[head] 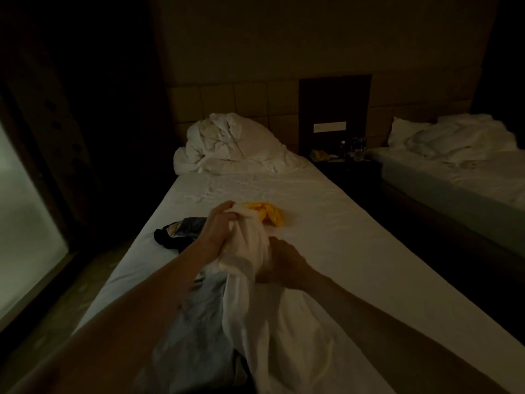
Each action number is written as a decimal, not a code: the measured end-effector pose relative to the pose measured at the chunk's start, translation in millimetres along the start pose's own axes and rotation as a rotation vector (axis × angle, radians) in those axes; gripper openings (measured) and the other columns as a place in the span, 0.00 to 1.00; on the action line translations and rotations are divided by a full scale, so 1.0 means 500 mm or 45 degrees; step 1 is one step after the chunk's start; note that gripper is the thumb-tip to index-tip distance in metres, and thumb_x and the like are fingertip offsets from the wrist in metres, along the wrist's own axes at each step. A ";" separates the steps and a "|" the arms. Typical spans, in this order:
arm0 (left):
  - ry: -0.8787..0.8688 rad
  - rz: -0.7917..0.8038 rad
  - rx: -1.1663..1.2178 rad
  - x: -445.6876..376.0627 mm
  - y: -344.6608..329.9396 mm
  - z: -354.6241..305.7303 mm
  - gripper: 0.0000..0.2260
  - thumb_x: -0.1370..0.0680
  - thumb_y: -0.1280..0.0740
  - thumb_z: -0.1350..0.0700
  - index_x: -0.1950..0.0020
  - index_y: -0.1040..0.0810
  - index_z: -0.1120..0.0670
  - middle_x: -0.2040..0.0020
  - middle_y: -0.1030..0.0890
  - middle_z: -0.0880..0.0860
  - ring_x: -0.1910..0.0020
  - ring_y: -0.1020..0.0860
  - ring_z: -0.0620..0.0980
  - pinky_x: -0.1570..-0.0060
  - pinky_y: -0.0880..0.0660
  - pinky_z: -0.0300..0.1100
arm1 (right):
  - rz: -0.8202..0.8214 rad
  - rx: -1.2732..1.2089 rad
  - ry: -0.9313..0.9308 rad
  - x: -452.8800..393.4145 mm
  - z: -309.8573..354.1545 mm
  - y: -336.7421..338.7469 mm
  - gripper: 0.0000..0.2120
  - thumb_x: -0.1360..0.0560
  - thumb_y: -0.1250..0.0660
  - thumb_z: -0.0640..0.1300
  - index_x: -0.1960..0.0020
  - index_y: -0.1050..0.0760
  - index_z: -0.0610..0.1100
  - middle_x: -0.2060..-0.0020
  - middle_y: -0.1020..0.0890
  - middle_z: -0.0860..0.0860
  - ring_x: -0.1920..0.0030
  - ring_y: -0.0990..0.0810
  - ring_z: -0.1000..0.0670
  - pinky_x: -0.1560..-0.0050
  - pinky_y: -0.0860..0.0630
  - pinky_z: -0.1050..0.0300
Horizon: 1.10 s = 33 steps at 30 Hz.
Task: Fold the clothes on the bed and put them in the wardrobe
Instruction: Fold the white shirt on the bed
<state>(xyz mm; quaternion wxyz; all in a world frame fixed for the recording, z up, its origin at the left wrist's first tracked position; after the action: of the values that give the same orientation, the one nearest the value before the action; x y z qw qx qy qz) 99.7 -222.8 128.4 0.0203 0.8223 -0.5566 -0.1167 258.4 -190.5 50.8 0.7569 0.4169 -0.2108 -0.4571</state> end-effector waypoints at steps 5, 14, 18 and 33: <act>0.280 -0.207 0.029 -0.029 0.060 0.035 0.19 0.21 0.38 0.49 0.32 0.27 0.55 0.39 0.25 0.58 0.41 0.26 0.60 0.42 0.28 0.51 | -0.121 -0.172 -0.230 -0.027 -0.070 -0.025 0.07 0.22 0.37 0.42 0.48 0.27 0.39 0.44 0.22 0.39 0.42 0.24 0.38 0.47 0.27 0.50; -0.007 -0.339 -0.838 -0.046 0.142 0.065 0.10 0.22 0.33 0.54 0.56 0.19 0.61 0.61 0.24 0.56 0.61 0.27 0.52 0.59 0.33 0.44 | -0.340 -0.284 -0.074 -0.066 -0.045 0.146 0.10 0.23 0.38 0.38 0.61 0.21 0.43 0.58 0.20 0.46 0.52 0.23 0.43 0.55 0.31 0.52; -0.072 -0.409 -0.848 -0.058 0.161 0.073 0.11 0.22 0.33 0.52 0.61 0.25 0.56 0.69 0.30 0.48 0.70 0.33 0.45 0.62 0.37 0.42 | -0.138 -0.079 -0.002 -0.083 -0.030 0.188 0.09 0.22 0.36 0.41 0.48 0.17 0.43 0.51 0.17 0.45 0.50 0.21 0.47 0.44 0.26 0.52; -0.053 -0.820 -0.984 -0.074 0.231 0.030 0.09 0.26 0.31 0.46 0.61 0.22 0.49 0.57 0.19 0.57 0.57 0.21 0.62 0.54 0.23 0.54 | 0.013 0.495 -0.080 -0.054 -0.158 0.171 0.07 0.22 0.41 0.36 0.52 0.25 0.43 0.49 0.22 0.45 0.50 0.24 0.42 0.57 0.33 0.54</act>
<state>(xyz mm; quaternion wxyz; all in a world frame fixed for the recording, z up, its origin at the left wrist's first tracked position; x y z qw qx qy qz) -21.5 -231.2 138.8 0.2751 0.8822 -0.1909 -0.3311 344.3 -112.3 78.3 0.6573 0.5397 -0.3208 -0.4167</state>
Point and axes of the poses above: each hand's wrist, its own x-axis away from the middle knuckle, its own y-axis out of the back of the hand, z = x × y, the point moved 1 cm from there along -x, towards the middle knuckle
